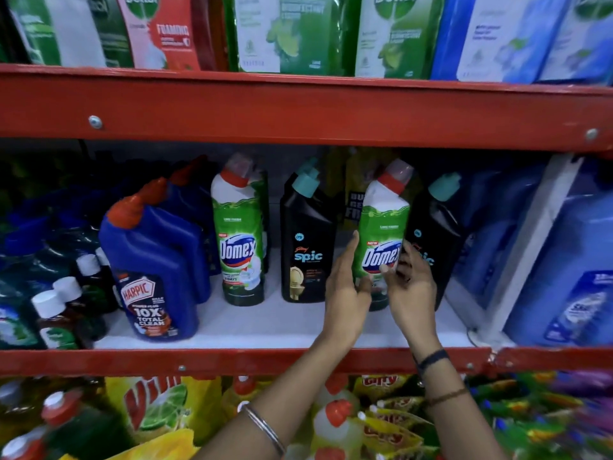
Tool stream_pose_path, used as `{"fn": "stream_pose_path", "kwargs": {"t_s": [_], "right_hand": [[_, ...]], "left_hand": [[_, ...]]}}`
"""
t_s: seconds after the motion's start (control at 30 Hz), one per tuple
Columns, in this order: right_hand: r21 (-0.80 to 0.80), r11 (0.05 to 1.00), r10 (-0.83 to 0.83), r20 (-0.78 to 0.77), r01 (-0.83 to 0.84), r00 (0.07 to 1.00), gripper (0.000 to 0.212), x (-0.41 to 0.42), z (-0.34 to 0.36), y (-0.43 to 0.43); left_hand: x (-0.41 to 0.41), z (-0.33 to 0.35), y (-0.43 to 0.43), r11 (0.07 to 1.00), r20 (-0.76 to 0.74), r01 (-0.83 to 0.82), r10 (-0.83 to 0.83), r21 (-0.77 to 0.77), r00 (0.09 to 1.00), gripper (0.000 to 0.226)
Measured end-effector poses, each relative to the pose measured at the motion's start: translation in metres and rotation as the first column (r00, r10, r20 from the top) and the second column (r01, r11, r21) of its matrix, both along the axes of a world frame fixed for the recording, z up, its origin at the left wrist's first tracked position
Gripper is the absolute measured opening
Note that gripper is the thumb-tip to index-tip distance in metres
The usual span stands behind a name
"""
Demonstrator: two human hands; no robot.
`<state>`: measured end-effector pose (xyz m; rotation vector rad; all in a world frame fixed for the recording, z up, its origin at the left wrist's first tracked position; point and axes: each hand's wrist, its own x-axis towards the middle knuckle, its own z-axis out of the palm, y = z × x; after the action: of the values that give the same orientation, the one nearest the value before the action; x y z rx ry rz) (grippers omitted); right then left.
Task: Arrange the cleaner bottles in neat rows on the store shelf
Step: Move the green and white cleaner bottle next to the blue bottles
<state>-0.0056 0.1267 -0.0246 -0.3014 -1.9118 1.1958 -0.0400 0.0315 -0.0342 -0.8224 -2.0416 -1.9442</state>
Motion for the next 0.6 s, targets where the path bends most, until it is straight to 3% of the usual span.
{"fn": "stream_pose_path", "kwargs": {"t_s": [0.37,0.6], "right_hand": [[-0.032,0.993,0.110,-0.079,-0.113,0.991,0.045,0.018,0.009,-0.006],[-0.033,0.971,0.233,-0.117,-0.238,0.965,0.042,0.030,0.021,-0.063]], "left_hand": [[0.010,0.010,-0.017,0.995,-0.002,-0.092,0.093,0.035,0.996,0.082],[0.023,0.017,-0.080,0.988,-0.017,-0.129,0.131,0.089,0.991,0.072]]}}
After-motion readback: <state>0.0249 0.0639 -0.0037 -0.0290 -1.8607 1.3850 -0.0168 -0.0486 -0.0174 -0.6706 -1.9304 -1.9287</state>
